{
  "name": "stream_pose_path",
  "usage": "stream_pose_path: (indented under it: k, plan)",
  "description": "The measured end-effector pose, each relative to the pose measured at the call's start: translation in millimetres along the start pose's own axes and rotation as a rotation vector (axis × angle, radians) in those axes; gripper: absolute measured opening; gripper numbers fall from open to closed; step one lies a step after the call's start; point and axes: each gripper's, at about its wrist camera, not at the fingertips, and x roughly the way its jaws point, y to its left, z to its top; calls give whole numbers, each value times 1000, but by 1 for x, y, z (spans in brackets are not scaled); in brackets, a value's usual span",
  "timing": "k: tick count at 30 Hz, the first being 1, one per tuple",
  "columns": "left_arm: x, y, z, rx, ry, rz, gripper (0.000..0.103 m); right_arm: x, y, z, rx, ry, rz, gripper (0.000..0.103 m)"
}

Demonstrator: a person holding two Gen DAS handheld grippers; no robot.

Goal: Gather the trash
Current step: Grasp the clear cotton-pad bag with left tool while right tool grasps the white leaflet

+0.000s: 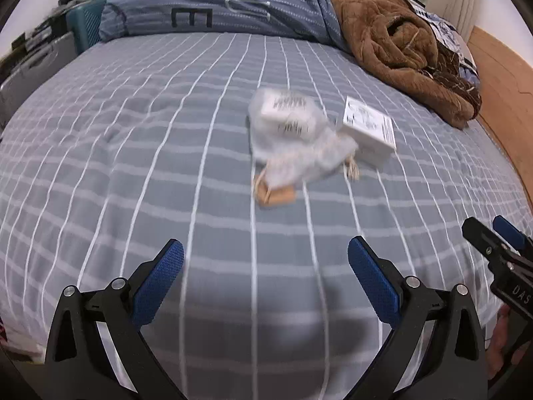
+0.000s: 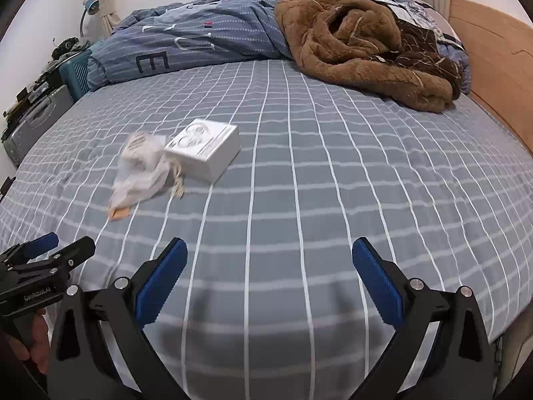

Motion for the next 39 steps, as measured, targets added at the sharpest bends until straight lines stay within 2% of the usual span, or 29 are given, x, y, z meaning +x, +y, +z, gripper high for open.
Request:
stream_pose_path:
  k: [8,12,14,17,19,20,21,22,25,29,32,35,39]
  plan:
    - [43,-11,48,-9,-6,2,97,37,-2,42,-34,-24,20,95]
    - [72,-13,61,-22,42,-7,96,53,-5,53,-23,-11,36,95]
    - [86,-11,62,-38,91,-18,90,60,-5,59,-29,-7,41,95]
    - [95,-17,62,4,110,11,65,66,-3,67,-34,-7,49,95]
    - [96,-20,61,15,118,8,39,71,0,73,-27,-2,59,95]
    - [95,-22,61,16,118,8,31,73,2,75,-23,0,65,95]
    - [94,-22,61,19,115,-1,16,75,5,77,-21,1,72,95]
    - [93,-21,60,15,112,-17,12,78,9,80,-24,2,73,95]
    - [84,-12,61,-18,88,-32,11,83,21,84,-37,7,75,95]
    - [65,5,67,-6,9,18,11,91,43,90,-45,24,98,95]
    - [57,23,72,-20,-11,34,11,98,61,94,-44,36,109,95]
    - [54,38,75,-29,-17,61,11,107,79,96,-42,52,89,95]
    - [48,60,76,-64,-19,65,11,126,94,92,-53,85,13,95]
